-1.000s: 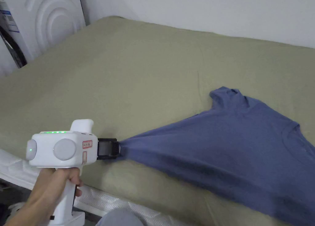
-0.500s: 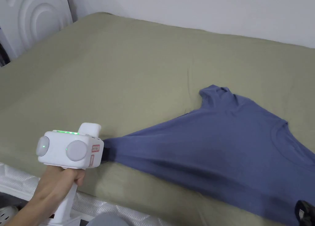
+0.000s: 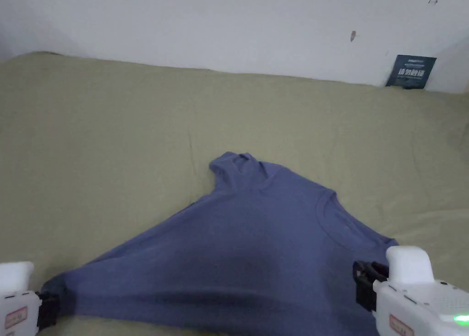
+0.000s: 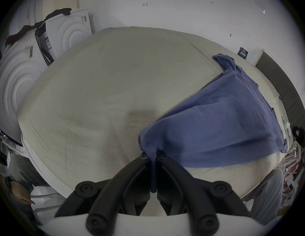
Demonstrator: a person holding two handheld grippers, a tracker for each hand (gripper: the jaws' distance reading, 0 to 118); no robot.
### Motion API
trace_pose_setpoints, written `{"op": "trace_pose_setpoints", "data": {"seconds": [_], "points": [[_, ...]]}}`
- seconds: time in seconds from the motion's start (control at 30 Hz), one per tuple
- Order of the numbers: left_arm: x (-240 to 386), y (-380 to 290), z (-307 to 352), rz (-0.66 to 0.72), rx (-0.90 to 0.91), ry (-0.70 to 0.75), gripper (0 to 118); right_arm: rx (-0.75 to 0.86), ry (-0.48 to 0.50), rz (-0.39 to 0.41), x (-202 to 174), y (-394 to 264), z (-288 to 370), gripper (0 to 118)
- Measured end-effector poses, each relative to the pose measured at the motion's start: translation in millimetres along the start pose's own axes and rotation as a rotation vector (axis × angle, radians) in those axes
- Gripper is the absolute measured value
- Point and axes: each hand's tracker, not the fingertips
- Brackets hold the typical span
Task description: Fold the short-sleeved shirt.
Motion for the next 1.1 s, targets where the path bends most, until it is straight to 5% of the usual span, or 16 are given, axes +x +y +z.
{"op": "trace_pose_setpoints", "data": {"seconds": [0.33,0.37,0.43,0.47,0.73,0.9,0.97,1.0,1.03,1.1], "points": [[0,4,-5,0.005,-0.013,-0.019,0,-0.092,0.050,0.139,-2,130,-170,1],[0,5,-6,0.005,-0.017,-0.019,0,-0.103,0.068,0.144,-7,140,-184,11],[0,5,-6,0.013,-0.018,-0.023,0,-0.123,0.074,0.148,-12,161,-216,99],[0,6,-7,0.014,-0.020,-0.024,0,-0.186,0.097,0.155,-14,168,-232,118],[7,11,-8,0.003,-0.026,-0.021,0,-0.273,0.045,0.317,-62,191,-293,118],[9,12,-16,0.005,-0.041,-0.020,0,-0.393,0.017,0.385,-60,183,-340,118],[9,12,-18,0.001,-0.044,-0.019,0,-0.406,0.021,0.351,-62,188,-334,115],[8,12,-19,-0.007,-0.045,-0.015,0,-0.415,0.108,0.339,-64,190,-327,96],[9,13,-18,-0.011,-0.044,-0.013,0,-0.375,0.095,0.372,-68,192,-310,72],[8,13,-19,-0.009,-0.048,-0.013,0,-0.337,0.032,0.478,-75,193,-283,1]]}}
